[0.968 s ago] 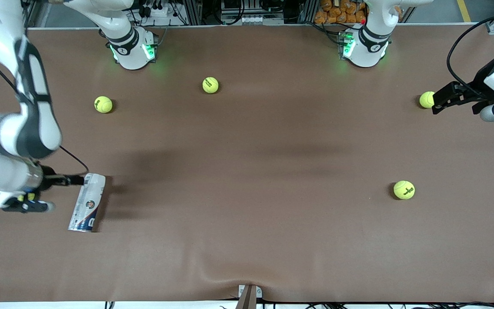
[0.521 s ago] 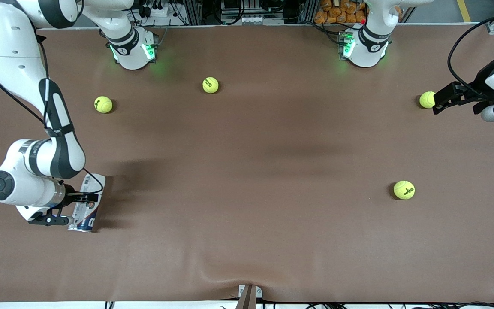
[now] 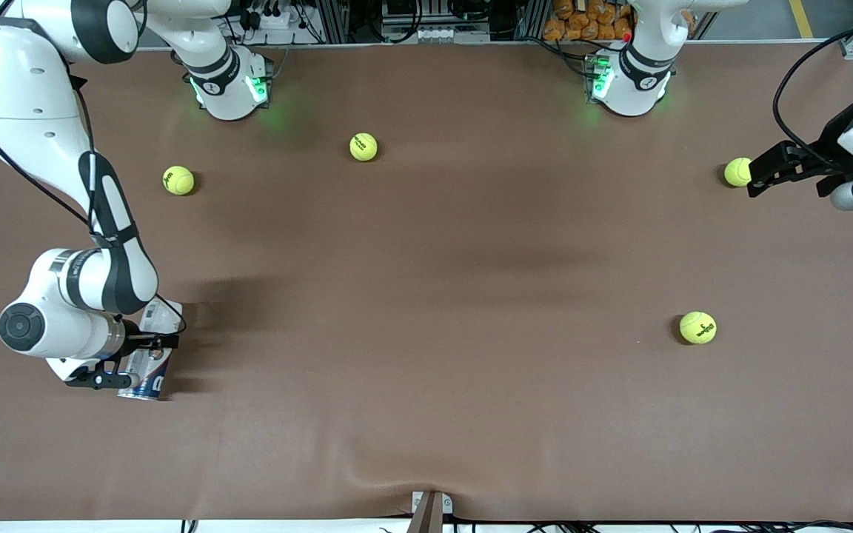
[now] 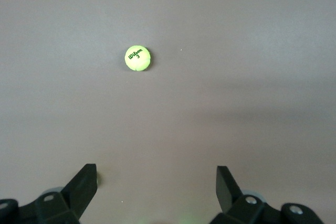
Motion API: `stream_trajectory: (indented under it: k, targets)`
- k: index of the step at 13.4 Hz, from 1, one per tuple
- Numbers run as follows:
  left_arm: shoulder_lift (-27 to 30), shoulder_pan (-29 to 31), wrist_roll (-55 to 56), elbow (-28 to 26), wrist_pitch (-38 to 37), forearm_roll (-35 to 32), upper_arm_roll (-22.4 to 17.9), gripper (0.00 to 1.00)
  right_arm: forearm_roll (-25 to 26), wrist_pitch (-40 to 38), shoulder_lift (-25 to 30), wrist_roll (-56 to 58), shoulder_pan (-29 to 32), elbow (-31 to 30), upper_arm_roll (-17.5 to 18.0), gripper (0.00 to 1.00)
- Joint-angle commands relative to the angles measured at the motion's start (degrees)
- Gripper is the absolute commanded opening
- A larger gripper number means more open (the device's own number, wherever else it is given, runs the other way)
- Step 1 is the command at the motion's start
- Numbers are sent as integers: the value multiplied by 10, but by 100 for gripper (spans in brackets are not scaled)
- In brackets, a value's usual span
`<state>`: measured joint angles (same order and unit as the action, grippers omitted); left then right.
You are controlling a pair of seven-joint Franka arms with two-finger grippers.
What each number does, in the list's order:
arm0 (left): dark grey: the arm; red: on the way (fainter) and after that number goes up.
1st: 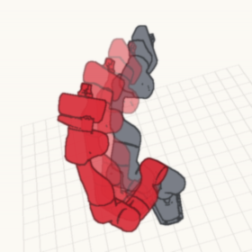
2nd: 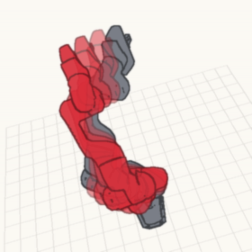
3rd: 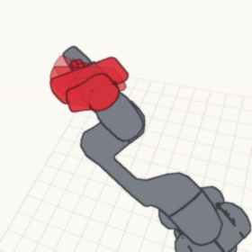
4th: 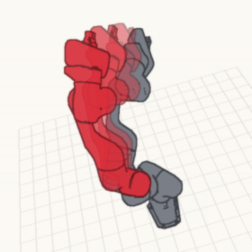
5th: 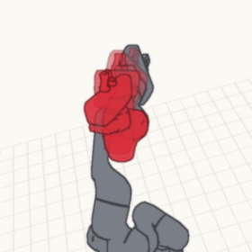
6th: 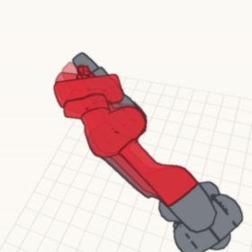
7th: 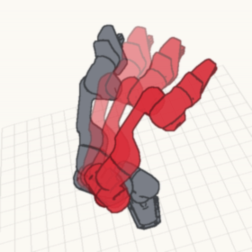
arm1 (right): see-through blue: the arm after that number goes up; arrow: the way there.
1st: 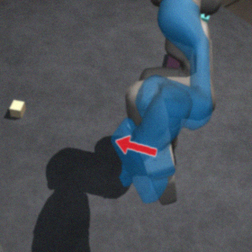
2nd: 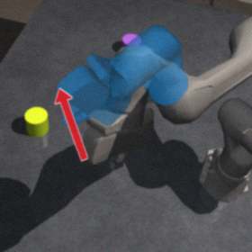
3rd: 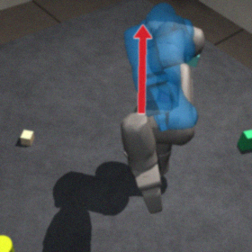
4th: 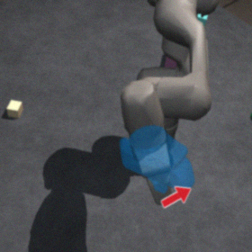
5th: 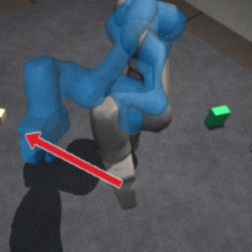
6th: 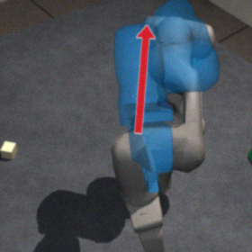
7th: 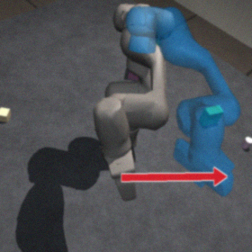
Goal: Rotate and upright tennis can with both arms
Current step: 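Close the right gripper around the tennis can body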
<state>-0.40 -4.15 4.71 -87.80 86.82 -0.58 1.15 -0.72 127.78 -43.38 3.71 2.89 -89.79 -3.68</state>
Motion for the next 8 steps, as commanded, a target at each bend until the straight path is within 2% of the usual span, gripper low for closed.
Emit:
stream_trajectory:
  k: [1,2,5,8]
  targets:
    - [-5,5,-2,11,-10,-7,3,100,0,12,-10,26,11,13,9,44]
    - [-4,5,-2,11,-10,-7,3,100,0,11,-8,56,11,17,9,41]
    - [-5,5,-2,11,-9,-7,3,100,0,-7,14,100,-5,28,14,42]
    - [-5,5,-2,11,-10,-7,3,100,4,-99,64,124,-48,36,45,44]
